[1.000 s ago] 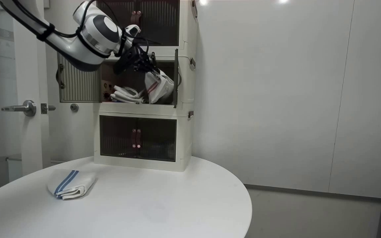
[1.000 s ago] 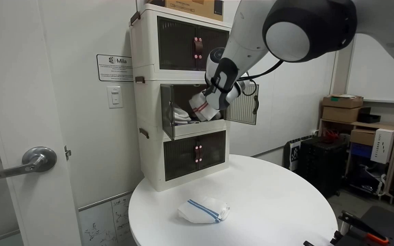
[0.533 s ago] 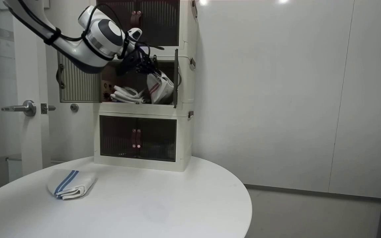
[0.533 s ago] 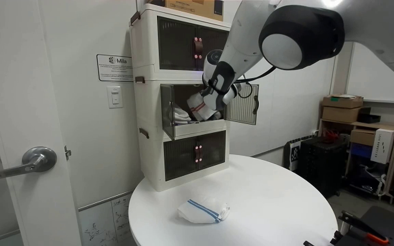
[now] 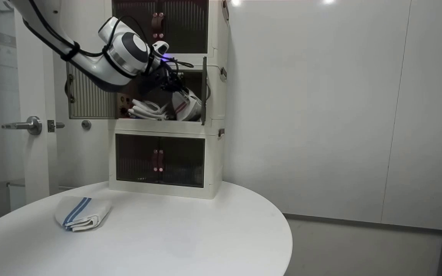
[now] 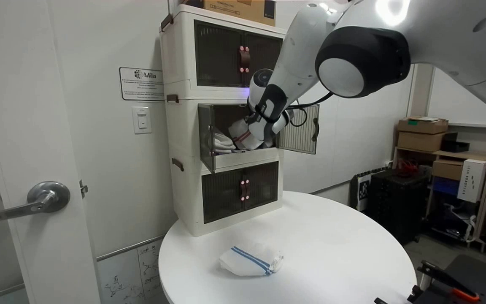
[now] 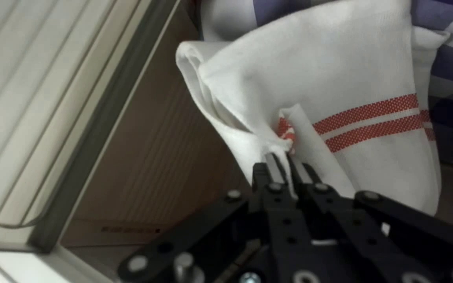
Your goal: Put the towel in the middle cabinet
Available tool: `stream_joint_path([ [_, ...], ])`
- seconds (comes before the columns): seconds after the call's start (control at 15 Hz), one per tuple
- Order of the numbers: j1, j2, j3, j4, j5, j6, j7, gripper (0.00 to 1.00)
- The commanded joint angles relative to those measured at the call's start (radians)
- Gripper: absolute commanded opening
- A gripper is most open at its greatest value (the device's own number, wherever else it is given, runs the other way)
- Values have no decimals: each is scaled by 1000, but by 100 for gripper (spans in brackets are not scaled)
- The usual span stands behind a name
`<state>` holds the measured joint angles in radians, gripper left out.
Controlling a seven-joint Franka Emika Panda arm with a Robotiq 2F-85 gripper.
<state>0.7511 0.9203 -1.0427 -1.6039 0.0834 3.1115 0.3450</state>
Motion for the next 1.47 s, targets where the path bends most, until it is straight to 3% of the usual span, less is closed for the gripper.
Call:
stream_joint_path([
  [0.0,-64,62,17,106,18,-25,30,8],
  [0.6,-177,116,97,241,11,-78,80,8],
  [1.4,-222,141,147,327,-15,-235,275,8],
])
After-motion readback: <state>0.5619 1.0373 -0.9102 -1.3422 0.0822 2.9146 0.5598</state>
